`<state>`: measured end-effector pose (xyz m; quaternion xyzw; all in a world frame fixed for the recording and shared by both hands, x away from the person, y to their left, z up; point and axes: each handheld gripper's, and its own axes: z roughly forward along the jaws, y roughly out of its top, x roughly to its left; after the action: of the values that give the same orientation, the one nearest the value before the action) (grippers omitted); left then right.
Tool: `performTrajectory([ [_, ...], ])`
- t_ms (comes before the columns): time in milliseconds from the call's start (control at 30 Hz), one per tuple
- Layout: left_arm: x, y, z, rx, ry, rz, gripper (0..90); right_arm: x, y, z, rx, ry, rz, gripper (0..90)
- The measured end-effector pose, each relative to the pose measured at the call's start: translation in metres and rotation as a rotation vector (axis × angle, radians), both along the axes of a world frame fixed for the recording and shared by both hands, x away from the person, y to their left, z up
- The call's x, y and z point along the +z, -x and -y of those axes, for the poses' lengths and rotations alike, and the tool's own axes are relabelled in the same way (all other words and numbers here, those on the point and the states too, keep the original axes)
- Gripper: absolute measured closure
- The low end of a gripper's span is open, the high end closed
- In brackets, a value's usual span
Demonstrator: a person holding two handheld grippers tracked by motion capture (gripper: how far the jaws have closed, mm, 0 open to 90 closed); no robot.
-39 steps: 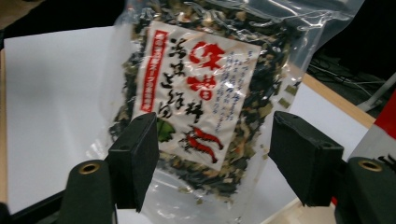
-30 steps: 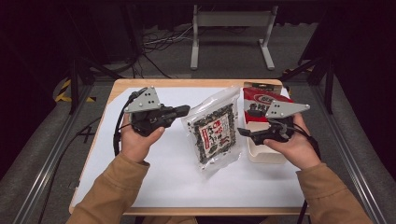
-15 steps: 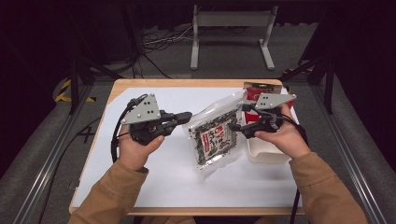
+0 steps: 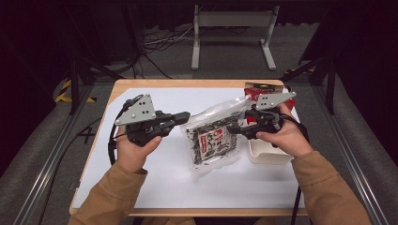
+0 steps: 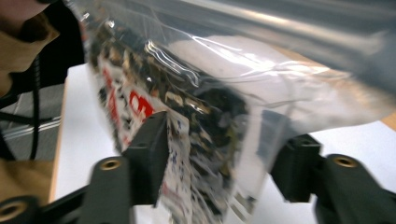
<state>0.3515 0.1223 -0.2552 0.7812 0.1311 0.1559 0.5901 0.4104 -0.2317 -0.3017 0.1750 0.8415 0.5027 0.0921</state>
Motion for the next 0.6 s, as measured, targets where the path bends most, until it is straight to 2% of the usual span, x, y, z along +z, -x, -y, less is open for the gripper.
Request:
performTrajectory([
  [167,0.003,0.002,-0.003,-0.001,0.017,0.003,90.0,0.007,0.008,0.000,0.059,0.039,-0.002,56.4],
  [300,0.005,0.004,-0.006,0.010,0.024,0.013,90.0,0.009,0.012,-0.003,0.087,0.036,-0.018,66.7],
  [333,0.005,0.004,-0.008,0.016,0.030,0.016,90.0,0.010,0.013,-0.003,0.107,0.024,-0.041,69.5],
  [400,0.006,0.003,-0.011,0.024,0.044,0.015,90.0,0.011,0.016,-0.004,0.136,0.023,-0.033,72.4],
  [567,0.007,-0.001,-0.019,0.035,0.076,-0.002,90.0,0.017,0.026,-0.007,0.192,0.028,-0.020,76.4],
  [600,0.007,-0.003,-0.023,0.013,0.099,-0.031,90.0,0.022,0.032,-0.009,0.205,0.033,-0.004,76.8],
])
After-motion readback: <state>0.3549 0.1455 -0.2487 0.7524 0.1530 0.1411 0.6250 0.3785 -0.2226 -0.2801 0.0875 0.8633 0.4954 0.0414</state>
